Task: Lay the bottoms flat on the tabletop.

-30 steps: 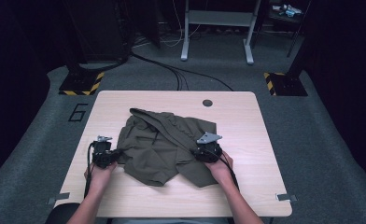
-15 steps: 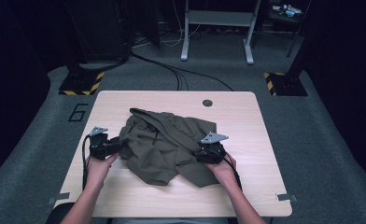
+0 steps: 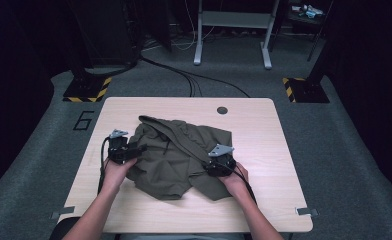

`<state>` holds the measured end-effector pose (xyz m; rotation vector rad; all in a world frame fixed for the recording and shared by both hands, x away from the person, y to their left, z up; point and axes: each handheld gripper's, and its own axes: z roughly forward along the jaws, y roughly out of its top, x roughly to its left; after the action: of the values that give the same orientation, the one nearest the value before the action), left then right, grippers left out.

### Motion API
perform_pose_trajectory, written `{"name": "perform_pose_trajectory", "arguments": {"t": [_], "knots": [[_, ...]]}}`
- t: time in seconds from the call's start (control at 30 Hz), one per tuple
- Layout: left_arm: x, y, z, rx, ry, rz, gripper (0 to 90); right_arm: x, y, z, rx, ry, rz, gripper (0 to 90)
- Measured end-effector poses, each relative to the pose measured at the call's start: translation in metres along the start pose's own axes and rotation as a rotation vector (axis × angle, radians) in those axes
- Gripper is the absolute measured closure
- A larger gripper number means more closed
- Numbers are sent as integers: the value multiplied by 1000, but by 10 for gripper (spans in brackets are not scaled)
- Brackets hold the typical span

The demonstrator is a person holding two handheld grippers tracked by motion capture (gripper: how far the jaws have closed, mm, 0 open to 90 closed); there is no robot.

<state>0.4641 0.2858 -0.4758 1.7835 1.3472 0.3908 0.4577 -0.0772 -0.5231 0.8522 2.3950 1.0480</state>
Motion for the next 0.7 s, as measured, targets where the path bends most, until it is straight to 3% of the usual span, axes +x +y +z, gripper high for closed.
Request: {"name": "perform_pose_trajectory", "arguments": {"t": [0.13,0.2,0.3,0.4,0.47,0.5,0.57,0.6,0.7], "knots": [[-4,-5,10,18,2,-5,466,0,0,1,-8,12,3,533],[-6,-13,16,37,16,23,468,2,-1,1,-12,14,-3,581],[-7,-20,18,58,22,25,472,4,-1,0,-15,13,4,597],[-6,-29,20,86,24,2,480,6,-2,-1,-24,22,22,622],[-6,-40,18,124,34,9,482,7,-2,-2,-21,40,23,629],[-7,-44,16,100,37,1,482,9,-2,-4,-18,46,32,631],[-7,-47,11,107,39,-11,485,11,-2,-5,-19,56,32,631],[-7,-51,7,98,46,-20,488,18,-4,-10,-15,87,47,635],[-8,-58,-3,107,55,-2,490,21,-2,-16,-10,123,47,660]]}}
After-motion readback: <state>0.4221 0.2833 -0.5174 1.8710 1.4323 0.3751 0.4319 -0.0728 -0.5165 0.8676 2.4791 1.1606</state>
